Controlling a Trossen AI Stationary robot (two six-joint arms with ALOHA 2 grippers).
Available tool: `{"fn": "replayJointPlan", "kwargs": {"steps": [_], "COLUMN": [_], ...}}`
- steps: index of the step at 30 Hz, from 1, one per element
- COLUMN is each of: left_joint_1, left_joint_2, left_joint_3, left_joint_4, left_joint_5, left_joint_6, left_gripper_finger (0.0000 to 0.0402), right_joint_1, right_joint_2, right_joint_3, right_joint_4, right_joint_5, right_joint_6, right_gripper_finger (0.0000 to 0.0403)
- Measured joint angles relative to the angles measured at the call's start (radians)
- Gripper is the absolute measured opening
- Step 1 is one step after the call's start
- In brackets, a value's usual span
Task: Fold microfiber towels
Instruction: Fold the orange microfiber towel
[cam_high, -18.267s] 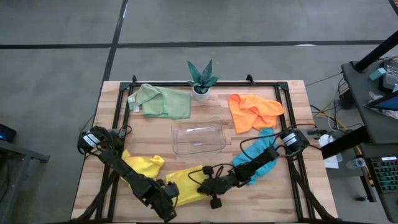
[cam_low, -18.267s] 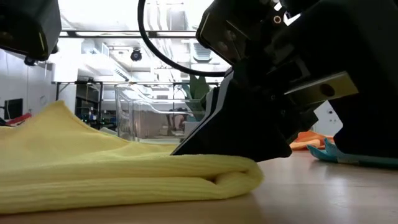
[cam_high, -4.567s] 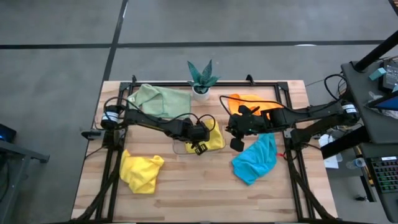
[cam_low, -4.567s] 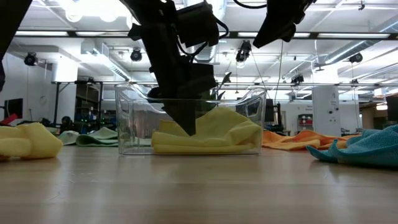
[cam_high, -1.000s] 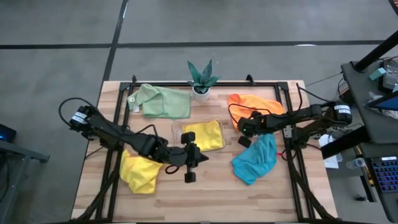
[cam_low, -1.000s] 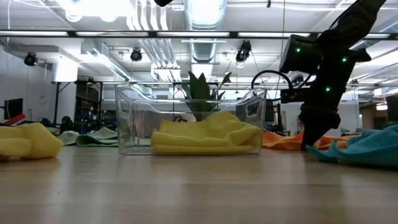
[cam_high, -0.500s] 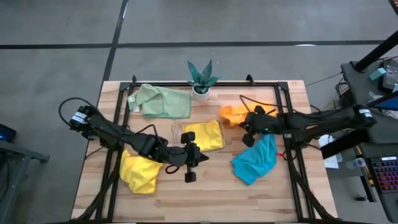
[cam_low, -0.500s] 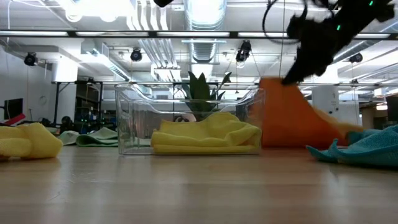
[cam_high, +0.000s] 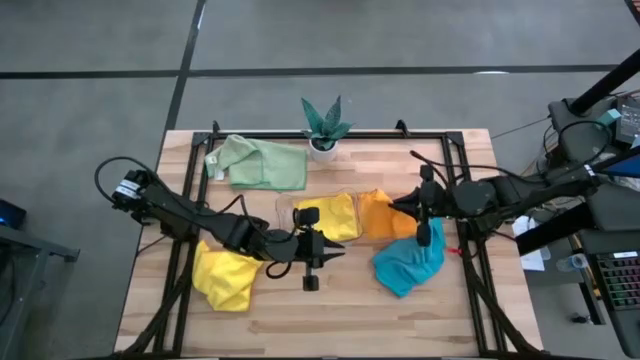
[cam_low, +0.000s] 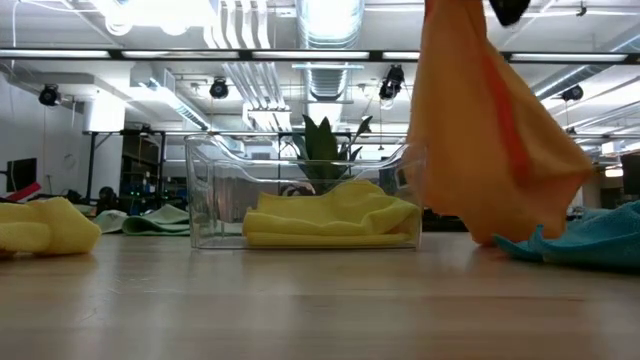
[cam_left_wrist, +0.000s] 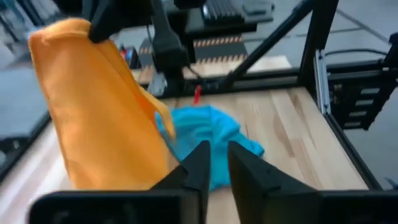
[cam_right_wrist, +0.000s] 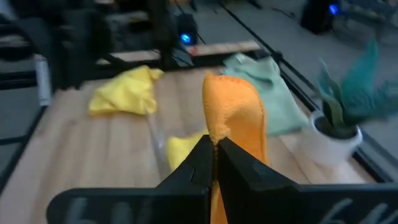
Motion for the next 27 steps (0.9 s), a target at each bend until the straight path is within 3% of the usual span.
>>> {"fn": "replayJointPlan", "kwargs": {"steps": [7, 12, 20, 27], "left_joint_1": [0.012, 0.020, 0.017, 0.015], "left_joint_2": [0.000, 0.009, 0.030, 0.122], "left_joint_3": [0.000, 0.000, -0.002, -0.014], "left_joint_4": [0.055, 0.064, 0.115, 0.311], "left_joint_5": [-0.074, -0.066, 0.053, 0.152], "left_joint_6": [0.044, 0.074, 0.084, 0.116], "left_gripper_finger": [0.0154, 0.0211, 0.0223, 0.0223], "right_joint_1": [0.101, 0.179, 0.289, 0.348], "right_joint_2": [0.060, 0.119, 0.240, 0.317], "right_joint_3": [0.113, 0.170, 0.258, 0.326], "right_joint_4": [0.000, 0.004, 0.008, 0.000], "right_joint_5": [-0.216, -0.290, -0.417, -0.459], "right_joint_6": [-0.101, -0.169, -0.267, -0.329], "right_gripper_finger": [0.0008, 0.0008, 0.0008, 0.0008]}}
